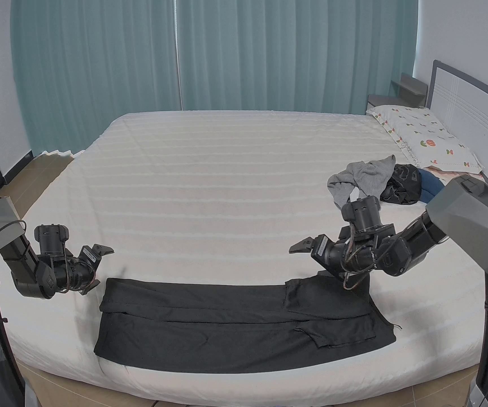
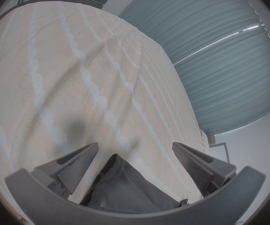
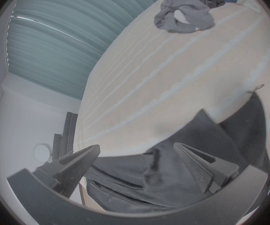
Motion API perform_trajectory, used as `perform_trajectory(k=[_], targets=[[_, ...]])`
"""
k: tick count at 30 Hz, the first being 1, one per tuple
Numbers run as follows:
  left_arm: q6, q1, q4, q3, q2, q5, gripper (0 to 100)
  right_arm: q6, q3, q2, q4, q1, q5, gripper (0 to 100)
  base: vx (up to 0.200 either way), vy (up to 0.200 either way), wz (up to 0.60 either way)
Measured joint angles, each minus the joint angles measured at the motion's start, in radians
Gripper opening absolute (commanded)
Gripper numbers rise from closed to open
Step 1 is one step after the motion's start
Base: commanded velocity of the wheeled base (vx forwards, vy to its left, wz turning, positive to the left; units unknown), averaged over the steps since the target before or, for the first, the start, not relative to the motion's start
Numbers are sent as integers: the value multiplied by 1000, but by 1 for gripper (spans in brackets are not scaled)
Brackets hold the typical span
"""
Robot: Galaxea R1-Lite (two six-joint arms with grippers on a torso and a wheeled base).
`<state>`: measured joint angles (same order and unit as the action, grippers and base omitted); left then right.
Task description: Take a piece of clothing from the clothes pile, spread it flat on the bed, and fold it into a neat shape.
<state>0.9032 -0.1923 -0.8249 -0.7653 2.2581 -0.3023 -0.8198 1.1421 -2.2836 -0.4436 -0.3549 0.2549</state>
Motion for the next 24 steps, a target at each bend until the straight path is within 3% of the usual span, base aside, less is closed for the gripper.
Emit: perform_trajectory(k=[13, 24], targets=[[-1, 0, 0, 0, 0, 0, 100, 125, -343, 65, -360, 127, 76, 100, 0, 0, 0], [-2, 1, 0, 0, 1, 0, 100, 155, -378, 10, -391, 171, 105, 100, 0, 0, 0]])
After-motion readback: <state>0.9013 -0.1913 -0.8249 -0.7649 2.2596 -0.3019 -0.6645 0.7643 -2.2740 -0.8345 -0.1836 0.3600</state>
